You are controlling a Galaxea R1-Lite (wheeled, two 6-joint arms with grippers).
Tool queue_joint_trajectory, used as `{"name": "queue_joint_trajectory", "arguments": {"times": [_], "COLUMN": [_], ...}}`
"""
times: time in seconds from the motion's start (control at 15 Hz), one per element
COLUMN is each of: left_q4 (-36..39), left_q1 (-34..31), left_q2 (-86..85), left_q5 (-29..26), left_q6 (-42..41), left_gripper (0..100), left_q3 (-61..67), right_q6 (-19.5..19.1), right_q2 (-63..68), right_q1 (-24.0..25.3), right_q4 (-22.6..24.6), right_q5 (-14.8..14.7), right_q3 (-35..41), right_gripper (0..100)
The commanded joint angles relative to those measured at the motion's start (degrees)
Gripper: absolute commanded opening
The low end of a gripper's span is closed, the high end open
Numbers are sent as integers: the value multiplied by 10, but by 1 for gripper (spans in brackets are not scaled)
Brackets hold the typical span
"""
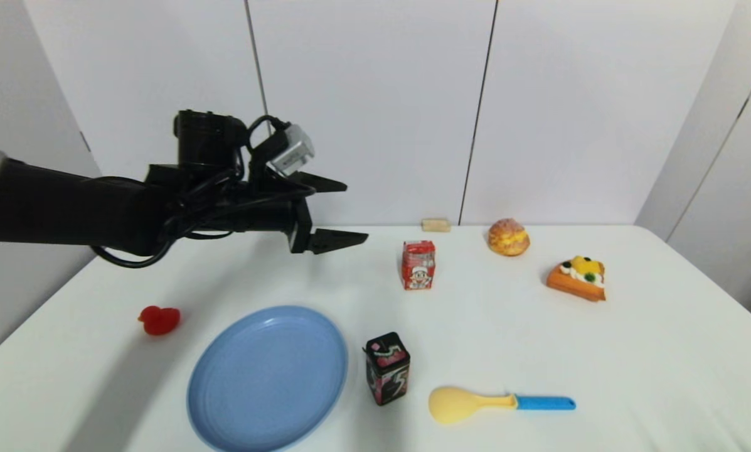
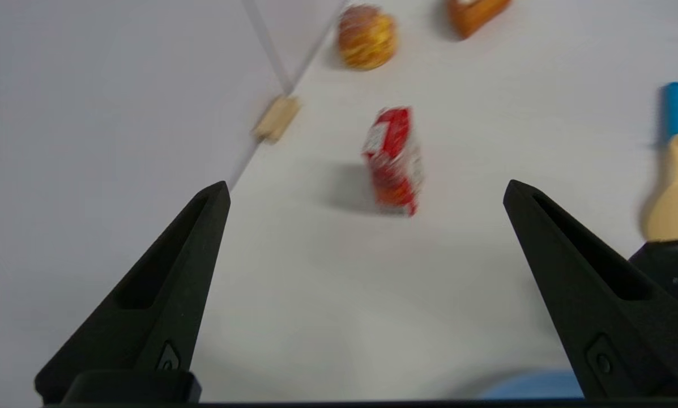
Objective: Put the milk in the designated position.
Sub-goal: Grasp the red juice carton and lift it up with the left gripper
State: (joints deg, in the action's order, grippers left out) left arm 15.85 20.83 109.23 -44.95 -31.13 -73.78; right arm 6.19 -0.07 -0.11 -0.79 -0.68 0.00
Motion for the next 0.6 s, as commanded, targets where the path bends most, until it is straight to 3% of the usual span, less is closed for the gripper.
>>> {"name": "queue_joint_trajectory", "arguments": {"times": [0.07,0.6], "left_q4": [1,-7], "left_q1": [40,58], "left_q2": [121,260], "left_q5": [-25,-47], "left_q6": [-2,4], "left_gripper": [100,100], "left_q3": [-91,-234], "right_q6": [0,0], "right_q2": [1,1], "right_q1": [0,0], "right_q4": [0,0], "right_q5": [0,0], "right_q3": [0,0], "right_gripper": [100,100]}}
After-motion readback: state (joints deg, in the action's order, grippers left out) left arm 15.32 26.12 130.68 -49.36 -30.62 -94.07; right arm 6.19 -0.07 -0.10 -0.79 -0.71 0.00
